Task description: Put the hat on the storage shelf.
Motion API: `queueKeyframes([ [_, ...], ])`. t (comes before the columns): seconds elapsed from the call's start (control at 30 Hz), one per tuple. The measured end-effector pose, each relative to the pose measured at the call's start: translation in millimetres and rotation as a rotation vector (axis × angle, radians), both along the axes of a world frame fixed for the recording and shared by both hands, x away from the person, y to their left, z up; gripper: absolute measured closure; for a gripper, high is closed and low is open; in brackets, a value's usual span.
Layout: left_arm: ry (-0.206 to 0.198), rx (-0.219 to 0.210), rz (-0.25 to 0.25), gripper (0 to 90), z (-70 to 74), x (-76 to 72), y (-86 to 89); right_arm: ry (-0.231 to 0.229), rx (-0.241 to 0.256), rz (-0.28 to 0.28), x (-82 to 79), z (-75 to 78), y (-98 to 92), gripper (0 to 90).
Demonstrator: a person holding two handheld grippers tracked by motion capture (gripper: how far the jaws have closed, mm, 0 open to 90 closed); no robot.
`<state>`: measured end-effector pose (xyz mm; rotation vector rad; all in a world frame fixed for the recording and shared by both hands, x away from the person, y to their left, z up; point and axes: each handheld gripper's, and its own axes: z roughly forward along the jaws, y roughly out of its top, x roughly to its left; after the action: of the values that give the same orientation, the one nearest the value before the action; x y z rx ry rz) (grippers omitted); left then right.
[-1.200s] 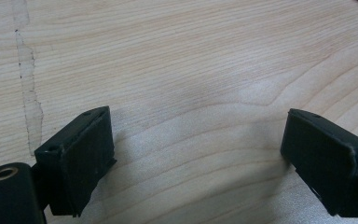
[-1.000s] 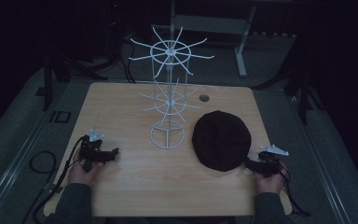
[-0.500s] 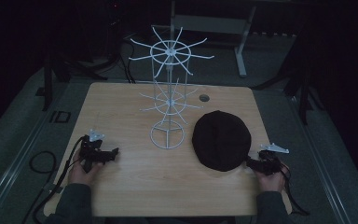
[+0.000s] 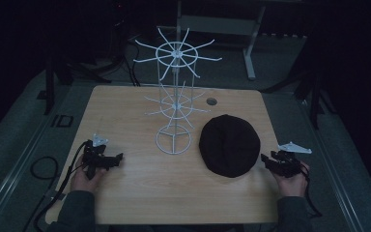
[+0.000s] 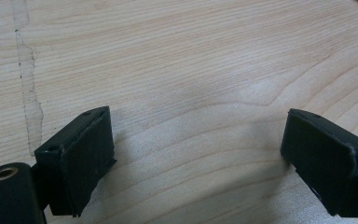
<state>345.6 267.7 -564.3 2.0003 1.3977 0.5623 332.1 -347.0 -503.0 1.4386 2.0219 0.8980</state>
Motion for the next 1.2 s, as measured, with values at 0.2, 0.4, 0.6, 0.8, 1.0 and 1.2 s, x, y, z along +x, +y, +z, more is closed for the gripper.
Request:
queueKeyframes([
  [0.2,0.000,0.000,0.000,10.2,0.0,0.0,0.0,-0.044,0.044,0.061,5.3,21.9,13.6,47.1],
  [0.4,0.000,-0.001,0.000,10.2,0.0,0.0,0.0,-0.049,0.026,0.118,18.6,28.4,36.1,38.4],
  [0.6,0.000,-0.001,0.000,10.2,0.0,0.0,0.0,-0.047,0.016,0.149,33.2,32.2,58.2,30.0],
  [0.8,0.001,-0.001,0.000,10.2,0.1,0.0,0.0,-0.053,-0.022,0.167,46.5,36.6,74.2,23.5],
  [1.0,0.001,-0.001,0.000,10.2,0.1,0.0,0.0,-0.044,-0.062,0.158,56.7,36.7,71.6,22.8],
  [1.2,0.000,-0.001,0.000,10.2,0.0,0.0,0.0,-0.030,-0.086,0.181,63.5,38.0,68.7,14.5],
])
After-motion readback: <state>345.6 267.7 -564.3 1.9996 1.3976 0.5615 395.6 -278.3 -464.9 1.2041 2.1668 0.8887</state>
